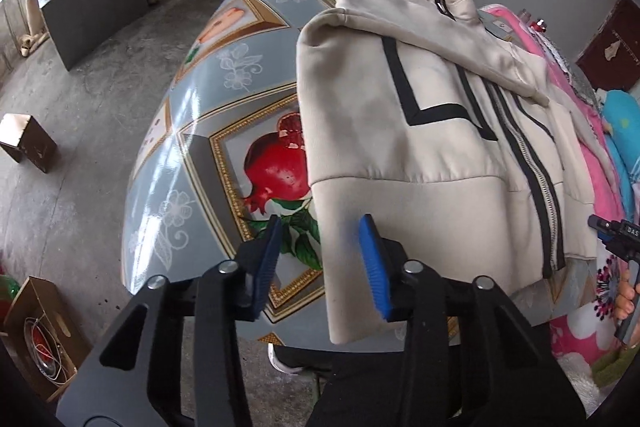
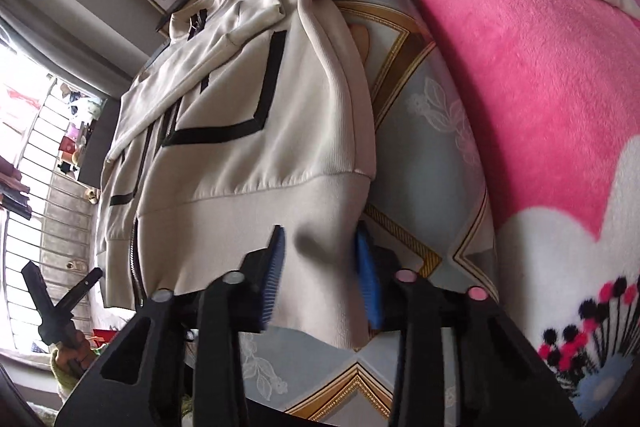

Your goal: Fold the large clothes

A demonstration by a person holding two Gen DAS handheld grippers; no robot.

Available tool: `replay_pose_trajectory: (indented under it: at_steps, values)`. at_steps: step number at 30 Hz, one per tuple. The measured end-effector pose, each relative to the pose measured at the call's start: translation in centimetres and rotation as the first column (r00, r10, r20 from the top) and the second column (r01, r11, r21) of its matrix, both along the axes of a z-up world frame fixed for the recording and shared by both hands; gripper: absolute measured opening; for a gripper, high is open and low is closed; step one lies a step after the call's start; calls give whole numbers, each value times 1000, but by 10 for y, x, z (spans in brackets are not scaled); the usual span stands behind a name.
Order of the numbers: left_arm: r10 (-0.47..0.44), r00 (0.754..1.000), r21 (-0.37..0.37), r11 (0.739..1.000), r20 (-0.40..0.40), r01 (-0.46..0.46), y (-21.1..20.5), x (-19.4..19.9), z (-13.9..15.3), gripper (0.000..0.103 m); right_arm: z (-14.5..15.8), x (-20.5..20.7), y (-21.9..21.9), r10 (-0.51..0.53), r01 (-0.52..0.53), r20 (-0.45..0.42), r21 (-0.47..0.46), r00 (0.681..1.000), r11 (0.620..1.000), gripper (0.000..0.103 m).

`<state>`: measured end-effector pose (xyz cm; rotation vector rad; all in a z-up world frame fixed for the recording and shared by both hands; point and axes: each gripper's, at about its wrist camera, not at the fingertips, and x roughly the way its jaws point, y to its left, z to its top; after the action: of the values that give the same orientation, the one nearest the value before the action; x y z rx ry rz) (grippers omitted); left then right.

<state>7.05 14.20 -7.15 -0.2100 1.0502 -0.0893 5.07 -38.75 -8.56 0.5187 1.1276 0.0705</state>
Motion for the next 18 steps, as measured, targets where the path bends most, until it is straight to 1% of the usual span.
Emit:
replay_pose_trajectory:
  at_steps: [1, 2, 3, 4, 6, 7, 9, 10, 11, 12, 13, 14, 15, 18]
  values:
    - [11, 1000, 8, 1000, 8, -11, 0, -2, 0, 24, -1, -3, -1, 2, -2, 9, 8, 1000, 1000, 19]
    - [11, 1000, -6, 1000, 11, -11, 0, -2, 0, 16, -3, -4, 0, 4, -4, 22, 22, 1000, 1000, 15]
    - [6, 1000, -35, 999, 10, -6, 0, -2, 0, 6, -3, -4, -2, 4, -6, 31, 37, 1000, 999, 10]
    - [12, 1000, -32, 999, 15, -11, 0, -2, 2, 4, 0, -4, -2, 4, -6, 42, 48, 999, 999, 9]
    - [-6, 998, -19, 1000, 56, 7, 0, -7, 19, 4, 18, -5, -1, 10, -16, 88, 59, 996, 998, 9]
    - [-7, 996, -33, 999, 92, 10, 4, -11, 35, 4, 36, -9, 0, 20, -27, 131, 51, 991, 998, 9]
    - [-19, 989, -88, 996, 147, 32, 14, -19, 65, 3, 70, -20, 0, 50, -58, 205, 37, 978, 998, 8]
    - [-27, 984, -112, 993, 177, 47, 19, -25, 82, 3, 83, -24, 1, 62, -72, 230, 33, 971, 997, 8]
    - [-34, 980, -105, 993, 195, 56, 21, -30, 92, 3, 90, -28, 1, 70, -79, 243, 29, 968, 996, 8]
    - [-43, 977, -83, 995, 207, 61, 21, -33, 98, 3, 95, -32, 2, 81, -91, 254, 27, 964, 995, 8]
    - [-55, 977, -44, 997, 208, 66, 20, -36, 102, 3, 97, -38, 1, 90, -100, 252, 27, 963, 995, 8]
    - [-66, 981, -4, 998, 185, 68, 20, -38, 97, 3, 93, -42, 0, 91, -99, 234, 24, 968, 995, 8]
    - [-69, 987, 15, 998, 148, 67, 20, -37, 87, 3, 86, -45, -2, 89, -96, 213, 25, 973, 995, 8]
    - [-63, 998, 55, 997, 10, 63, 24, -37, 41, 3, 40, -51, -8, 66, -70, 79, 55, 995, 996, 8]
